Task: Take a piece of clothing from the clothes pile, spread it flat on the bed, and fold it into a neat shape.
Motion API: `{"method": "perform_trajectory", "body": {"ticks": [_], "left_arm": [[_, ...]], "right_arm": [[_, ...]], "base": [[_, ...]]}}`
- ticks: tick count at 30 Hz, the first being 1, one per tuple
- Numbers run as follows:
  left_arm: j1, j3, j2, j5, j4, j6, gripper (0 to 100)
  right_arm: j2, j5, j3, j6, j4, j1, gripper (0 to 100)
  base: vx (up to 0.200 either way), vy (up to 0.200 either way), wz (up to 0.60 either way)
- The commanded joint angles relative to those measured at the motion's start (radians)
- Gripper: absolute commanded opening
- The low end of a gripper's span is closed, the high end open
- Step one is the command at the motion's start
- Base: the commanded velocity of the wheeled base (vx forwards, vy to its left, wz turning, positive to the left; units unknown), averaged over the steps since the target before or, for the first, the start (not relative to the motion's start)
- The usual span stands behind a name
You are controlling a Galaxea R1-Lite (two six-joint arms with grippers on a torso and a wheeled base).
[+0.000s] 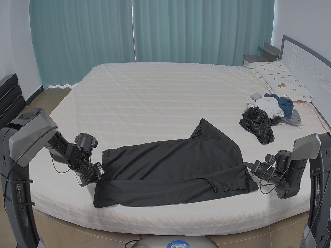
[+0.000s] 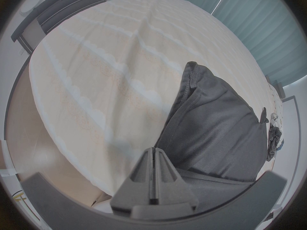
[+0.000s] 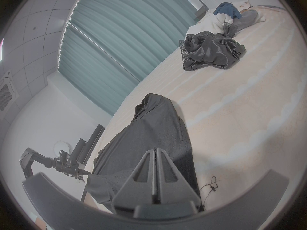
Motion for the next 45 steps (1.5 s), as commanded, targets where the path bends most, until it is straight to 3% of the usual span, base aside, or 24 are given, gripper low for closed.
{"method": "perform_trajectory", "body": {"ticks": [1,7,18,19,30,39,40,45], "left_arm": [[-0.002,0.001,0.006,0.002,0.0,0.0,0],[-0.002,-0.001,0.01,0.002,-0.005,0.0,0],[-0.007,-0.001,0.016,0.02,-0.005,0.0,0],[-0.007,-0.001,0.016,0.02,-0.005,0.0,100],[0.01,0.004,-0.031,0.017,-0.002,-0.019,100],[0.039,-0.013,-0.083,-0.009,-0.006,-0.135,100],[0.05,-0.022,-0.091,-0.046,-0.005,-0.172,100],[0.059,-0.022,-0.103,-0.098,0.005,-0.175,100]], "right_arm": [[0.011,0.0,-0.005,0.0,-0.008,0.002,0],[0.022,-0.034,-0.022,0.0,-0.008,0.011,0],[0.028,-0.036,-0.023,0.0,-0.008,0.019,0],[0.031,-0.036,-0.023,0.0,-0.008,0.019,100],[-0.015,-0.039,0.004,0.008,-0.009,0.008,100],[-0.097,-0.06,0.063,0.048,-0.011,0.003,100],[-0.109,-0.062,0.066,0.063,-0.011,-0.006,100],[-0.107,-0.06,0.066,0.063,-0.011,-0.018,100]], "base": [[0.0,0.0,0.0],[0.0,0.0,0.0],[0.0,0.0,0.0],[0.0,0.0,0.0],[0.0,0.0,0.0],[0.0,0.0,0.0],[0.0,0.0,0.0],[0.2,0.0,0.0]]}}
